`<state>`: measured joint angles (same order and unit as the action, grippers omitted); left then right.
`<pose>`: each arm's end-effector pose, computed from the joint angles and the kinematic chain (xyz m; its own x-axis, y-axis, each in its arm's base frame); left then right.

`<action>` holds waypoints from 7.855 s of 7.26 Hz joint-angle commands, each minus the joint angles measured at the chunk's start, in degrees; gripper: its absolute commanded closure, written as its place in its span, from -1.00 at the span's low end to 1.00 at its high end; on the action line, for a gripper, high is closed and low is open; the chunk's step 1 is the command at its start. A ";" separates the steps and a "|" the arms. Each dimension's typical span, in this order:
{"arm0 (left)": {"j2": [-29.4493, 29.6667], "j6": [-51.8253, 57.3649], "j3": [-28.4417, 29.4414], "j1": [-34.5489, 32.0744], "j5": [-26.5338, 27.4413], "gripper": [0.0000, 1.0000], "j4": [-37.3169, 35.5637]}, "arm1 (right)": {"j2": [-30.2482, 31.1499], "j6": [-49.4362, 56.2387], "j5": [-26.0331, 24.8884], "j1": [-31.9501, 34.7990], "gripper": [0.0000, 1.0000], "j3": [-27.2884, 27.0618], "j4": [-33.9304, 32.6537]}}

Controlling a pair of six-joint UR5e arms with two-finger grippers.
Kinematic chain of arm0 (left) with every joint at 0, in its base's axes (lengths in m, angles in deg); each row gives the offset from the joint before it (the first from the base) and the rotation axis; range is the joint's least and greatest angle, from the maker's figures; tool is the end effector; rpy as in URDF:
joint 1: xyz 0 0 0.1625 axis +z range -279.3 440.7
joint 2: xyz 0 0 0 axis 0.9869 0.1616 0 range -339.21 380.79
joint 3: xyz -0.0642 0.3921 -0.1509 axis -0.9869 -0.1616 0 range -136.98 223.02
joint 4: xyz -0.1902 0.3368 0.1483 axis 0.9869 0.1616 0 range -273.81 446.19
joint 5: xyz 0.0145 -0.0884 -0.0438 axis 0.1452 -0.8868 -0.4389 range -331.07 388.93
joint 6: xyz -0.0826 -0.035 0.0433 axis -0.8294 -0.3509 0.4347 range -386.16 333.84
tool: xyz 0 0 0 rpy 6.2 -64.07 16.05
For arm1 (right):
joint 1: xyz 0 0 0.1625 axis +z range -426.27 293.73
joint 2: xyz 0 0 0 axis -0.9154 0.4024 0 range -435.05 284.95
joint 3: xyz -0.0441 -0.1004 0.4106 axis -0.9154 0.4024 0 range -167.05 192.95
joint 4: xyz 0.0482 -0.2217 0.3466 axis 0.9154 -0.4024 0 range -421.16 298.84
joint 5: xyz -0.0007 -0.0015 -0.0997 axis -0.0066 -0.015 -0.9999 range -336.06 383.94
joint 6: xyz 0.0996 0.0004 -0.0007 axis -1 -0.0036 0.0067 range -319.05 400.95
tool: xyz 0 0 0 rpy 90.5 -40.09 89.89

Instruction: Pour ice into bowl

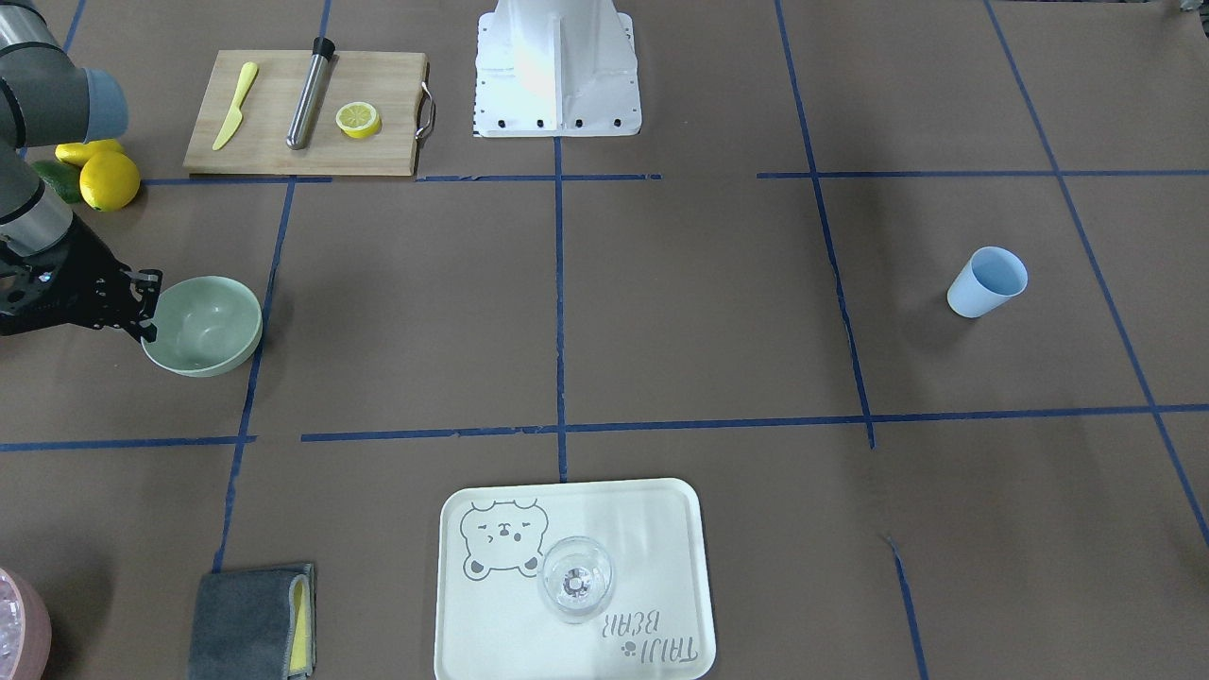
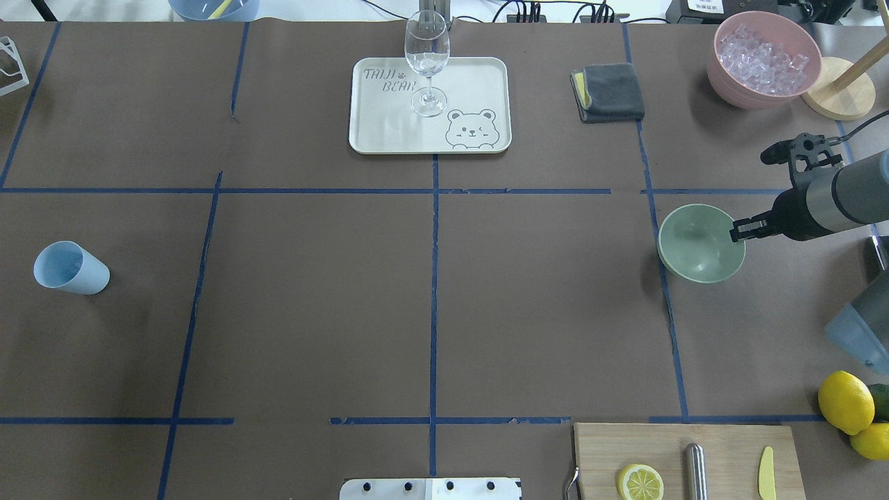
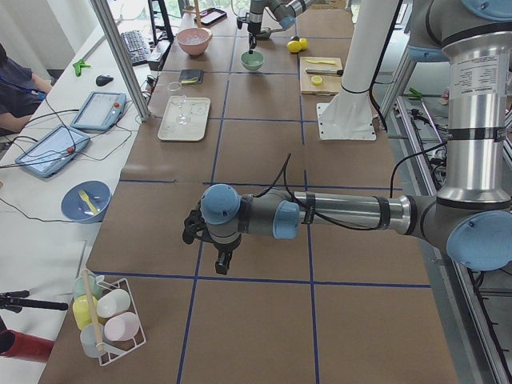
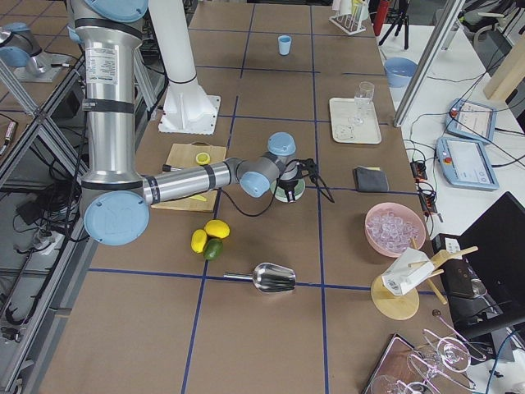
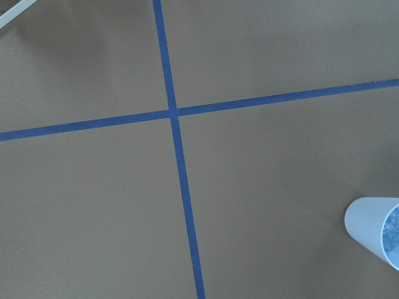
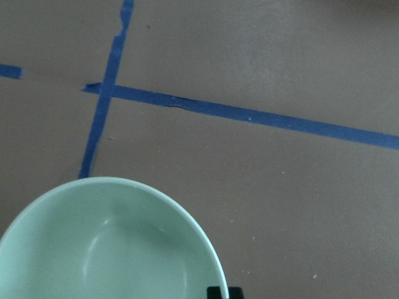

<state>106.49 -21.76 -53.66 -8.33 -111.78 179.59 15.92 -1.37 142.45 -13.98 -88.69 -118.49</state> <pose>-0.0483 -0.4664 0.6228 0.6287 0.1646 -0.7601 -0.0652 0.9851 0.1594 -0.2446 -0.4567 0.5100 0.6654 -0.2017 0.7187 -0.0043 0.9618 0.2738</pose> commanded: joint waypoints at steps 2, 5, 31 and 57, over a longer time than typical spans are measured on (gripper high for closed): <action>0.00 0.00 0.00 0.00 0.00 -1.00 0.11 | -7.42 -13.68 3.46 -0.95 1.00 -5.85 -0.93; 0.00 -0.18 -0.44 -0.09 0.00 -1.00 0.12 | -24.02 -26.02 2.45 -9.80 1.00 -5.50 -17.04; 0.79 -10.32 0.97 0.88 10.30 -1.00 47.17 | -6.07 54.28 12.54 38.56 -1.00 13.58 -33.99; -6.86 -64.60 17.48 76.02 107.23 -0.94 87.48 | -2.28 53.84 12.37 38.68 -1.00 13.57 -31.44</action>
<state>99.17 -86.44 -37.18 67.69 -4.58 267.00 13.67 52.47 154.88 24.70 -75.15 -149.89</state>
